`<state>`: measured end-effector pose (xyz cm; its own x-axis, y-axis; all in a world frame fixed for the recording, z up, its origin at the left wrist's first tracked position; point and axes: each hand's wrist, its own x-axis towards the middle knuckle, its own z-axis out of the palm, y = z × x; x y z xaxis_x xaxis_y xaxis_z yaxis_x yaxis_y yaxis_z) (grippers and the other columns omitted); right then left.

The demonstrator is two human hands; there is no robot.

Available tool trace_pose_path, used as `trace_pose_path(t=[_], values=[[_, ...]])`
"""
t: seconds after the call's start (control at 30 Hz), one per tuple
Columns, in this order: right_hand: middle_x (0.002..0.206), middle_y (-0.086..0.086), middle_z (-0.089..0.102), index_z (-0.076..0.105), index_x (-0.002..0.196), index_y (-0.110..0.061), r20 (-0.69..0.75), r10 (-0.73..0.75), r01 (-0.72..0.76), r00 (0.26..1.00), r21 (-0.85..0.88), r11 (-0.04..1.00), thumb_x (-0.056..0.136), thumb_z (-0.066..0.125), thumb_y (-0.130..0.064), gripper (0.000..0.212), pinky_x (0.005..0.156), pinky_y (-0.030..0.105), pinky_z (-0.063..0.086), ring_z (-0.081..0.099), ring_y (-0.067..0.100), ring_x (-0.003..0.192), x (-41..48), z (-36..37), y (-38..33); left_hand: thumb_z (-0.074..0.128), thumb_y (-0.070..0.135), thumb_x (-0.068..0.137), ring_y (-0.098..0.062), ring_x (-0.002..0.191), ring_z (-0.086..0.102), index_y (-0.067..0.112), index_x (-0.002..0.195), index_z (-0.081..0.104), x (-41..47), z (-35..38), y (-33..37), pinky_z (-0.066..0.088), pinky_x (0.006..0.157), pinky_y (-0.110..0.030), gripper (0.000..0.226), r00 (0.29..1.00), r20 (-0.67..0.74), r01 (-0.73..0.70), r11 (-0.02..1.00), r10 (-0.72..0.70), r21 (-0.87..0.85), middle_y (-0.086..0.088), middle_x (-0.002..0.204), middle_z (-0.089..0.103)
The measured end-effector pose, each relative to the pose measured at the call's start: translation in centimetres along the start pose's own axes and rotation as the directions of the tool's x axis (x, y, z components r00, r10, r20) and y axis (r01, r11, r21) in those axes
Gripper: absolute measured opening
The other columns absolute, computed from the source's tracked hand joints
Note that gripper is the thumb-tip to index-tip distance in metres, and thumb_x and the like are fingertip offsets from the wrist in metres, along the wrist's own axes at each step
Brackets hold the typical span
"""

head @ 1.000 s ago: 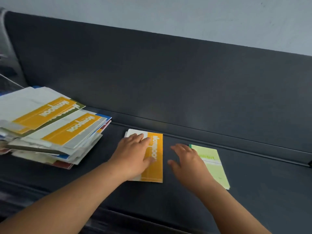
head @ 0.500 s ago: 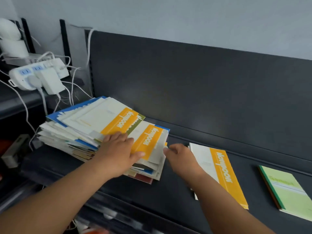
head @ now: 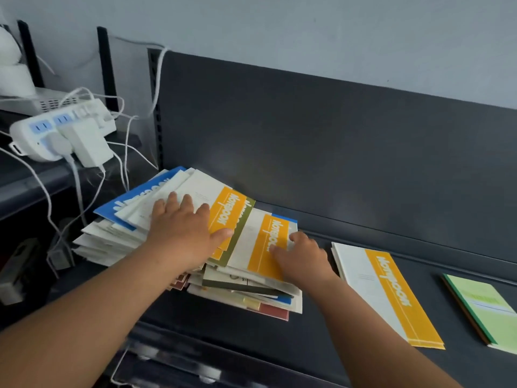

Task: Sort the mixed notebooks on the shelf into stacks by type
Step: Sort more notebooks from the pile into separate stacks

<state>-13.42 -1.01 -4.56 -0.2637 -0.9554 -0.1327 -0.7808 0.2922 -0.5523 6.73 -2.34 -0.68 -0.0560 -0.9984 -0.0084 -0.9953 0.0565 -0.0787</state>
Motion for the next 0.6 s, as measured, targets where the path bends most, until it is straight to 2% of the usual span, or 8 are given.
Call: trace_pose_path(t=[0.07,0.1,0.17,0.23,0.33,0.43,0.5,0.6], values=[[0.134,0.001,0.052,0.031,0.147,-0.021,0.054,0.051,-0.053,0.997,0.037,0.998,0.093,0.051,-0.054,0.066,0.092,0.036,0.051,0.055,0.024,0.116,-0.1,0.1,0.3,0.013,0.076,0.087,-0.035,0.148,-0.002,0.026,0.152,0.017,-0.3,0.3,-0.2,0.003,0.118,-0.052,0.082,0.998,0.058,-0.017,1.000,0.017,0.005,-0.010,0.162,0.006],[0.129,0.001,0.053,0.031,0.147,-0.019,0.079,0.065,-0.072,0.995,0.100,0.992,0.095,0.050,-0.050,0.064,0.079,0.027,0.051,0.057,0.020,0.107,-0.2,0.1,0.4,0.014,0.076,0.087,-0.034,0.148,-0.001,0.027,0.152,0.018,-0.6,0.5,0.0,0.003,0.118,-0.052,0.082,0.997,0.066,-0.044,0.999,0.044,0.000,-0.009,0.162,0.006],[0.126,0.002,0.054,0.035,0.146,-0.015,0.084,0.081,-0.099,0.993,0.224,0.970,0.099,0.047,-0.043,0.055,0.061,0.021,0.041,0.054,0.015,0.093,-0.4,0.0,0.8,0.013,0.076,0.087,-0.032,0.147,0.004,0.030,0.151,0.022,-1.6,0.8,1.1,0.007,0.117,-0.050,0.079,0.989,0.057,-0.134,0.991,0.135,-0.018,-0.006,0.161,0.011],[0.120,0.003,0.057,0.046,0.138,-0.012,0.048,0.124,-0.133,0.991,0.358,0.924,0.100,0.044,-0.042,0.048,0.067,0.026,0.046,0.056,0.013,0.088,-0.3,-0.2,1.2,0.013,0.076,0.087,-0.028,0.146,0.011,0.032,0.148,0.027,-2.7,0.9,2.8,0.013,0.115,-0.048,0.077,0.968,0.047,-0.243,0.968,0.246,-0.059,-0.003,0.160,0.018],[0.111,0.005,0.061,0.051,0.129,-0.010,0.054,0.204,-0.202,0.977,0.518,0.831,0.099,0.043,-0.047,0.048,0.093,0.043,0.053,0.061,0.023,0.099,-0.3,-0.4,1.5,0.017,0.073,0.089,-0.024,0.146,0.014,0.031,0.151,0.022,-3.6,0.6,4.5,0.014,0.116,-0.046,0.075,0.945,0.020,-0.317,0.931,0.326,-0.182,0.000,0.161,0.016],[0.117,0.004,0.058,0.045,0.135,-0.013,0.103,0.248,-0.264,0.963,0.520,0.813,0.099,0.046,-0.047,0.049,0.091,0.041,0.051,0.058,0.024,0.103,-0.7,-0.7,1.5,0.012,0.074,0.086,-0.028,0.149,0.004,0.026,0.153,0.015,-2.9,0.5,3.9,0.009,0.118,-0.046,0.082,0.977,-0.016,-0.211,0.968,0.211,-0.137,-0.005,0.162,0.007],[0.122,0.004,0.059,0.043,0.138,-0.015,0.111,0.248,-0.268,0.962,0.544,0.795,0.097,0.052,-0.047,0.053,0.092,0.044,0.050,0.058,0.026,0.107,-0.7,-0.6,1.8,0.008,0.078,0.083,-0.033,0.148,0.005,0.021,0.152,0.019,-2.0,0.8,3.0,0.009,0.117,-0.049,0.090,0.995,0.008,-0.095,0.994,0.096,-0.059,-0.010,0.161,0.012],[0.119,0.002,0.057,0.043,0.137,-0.016,0.109,0.242,-0.260,0.964,0.576,0.775,0.094,0.060,-0.042,0.053,0.089,0.043,0.049,0.057,0.024,0.102,-0.8,-0.5,2.1,0.013,0.078,0.083,-0.029,0.145,0.017,0.021,0.149,0.026,-2.0,1.2,3.1,0.017,0.115,-0.047,0.088,0.987,0.043,-0.149,0.985,0.153,-0.085,-0.006,0.157,0.025]])
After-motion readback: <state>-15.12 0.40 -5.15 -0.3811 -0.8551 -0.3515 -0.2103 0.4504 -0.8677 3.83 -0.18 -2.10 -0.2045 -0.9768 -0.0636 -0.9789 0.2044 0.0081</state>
